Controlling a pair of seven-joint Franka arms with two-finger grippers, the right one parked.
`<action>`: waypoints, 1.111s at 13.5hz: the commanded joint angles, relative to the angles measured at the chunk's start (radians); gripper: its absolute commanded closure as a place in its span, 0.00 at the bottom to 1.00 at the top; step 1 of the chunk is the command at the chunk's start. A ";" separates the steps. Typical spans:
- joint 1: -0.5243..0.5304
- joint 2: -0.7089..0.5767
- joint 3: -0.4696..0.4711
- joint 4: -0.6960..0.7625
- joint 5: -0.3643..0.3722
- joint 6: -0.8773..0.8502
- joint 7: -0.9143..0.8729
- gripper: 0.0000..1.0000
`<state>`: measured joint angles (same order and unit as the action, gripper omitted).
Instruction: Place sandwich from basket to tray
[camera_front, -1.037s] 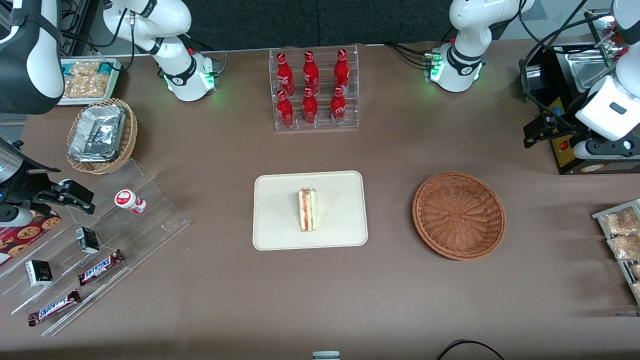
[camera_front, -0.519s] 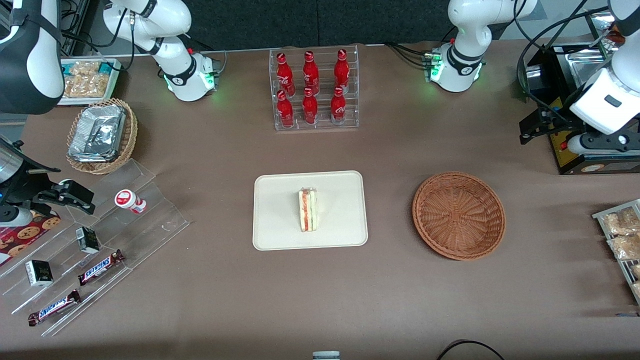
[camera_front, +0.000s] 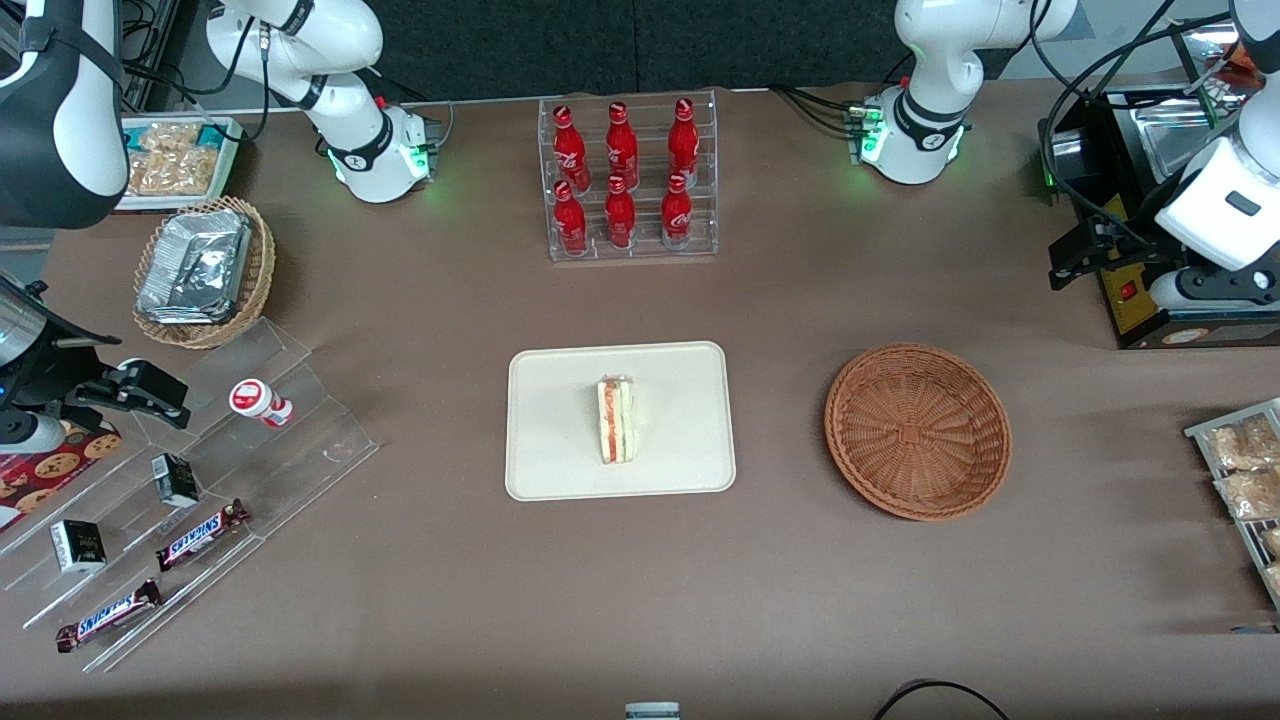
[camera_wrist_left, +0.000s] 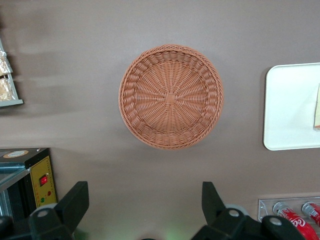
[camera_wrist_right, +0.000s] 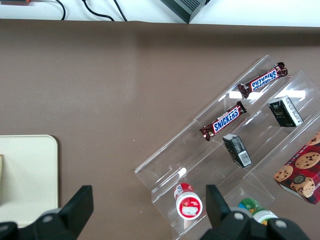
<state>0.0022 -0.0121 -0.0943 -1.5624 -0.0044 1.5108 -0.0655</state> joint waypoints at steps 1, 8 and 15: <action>-0.018 -0.011 0.008 0.018 0.000 -0.029 0.001 0.00; -0.008 -0.073 0.016 -0.051 0.003 0.008 0.010 0.00; -0.008 -0.124 0.018 -0.111 0.006 0.046 0.036 0.00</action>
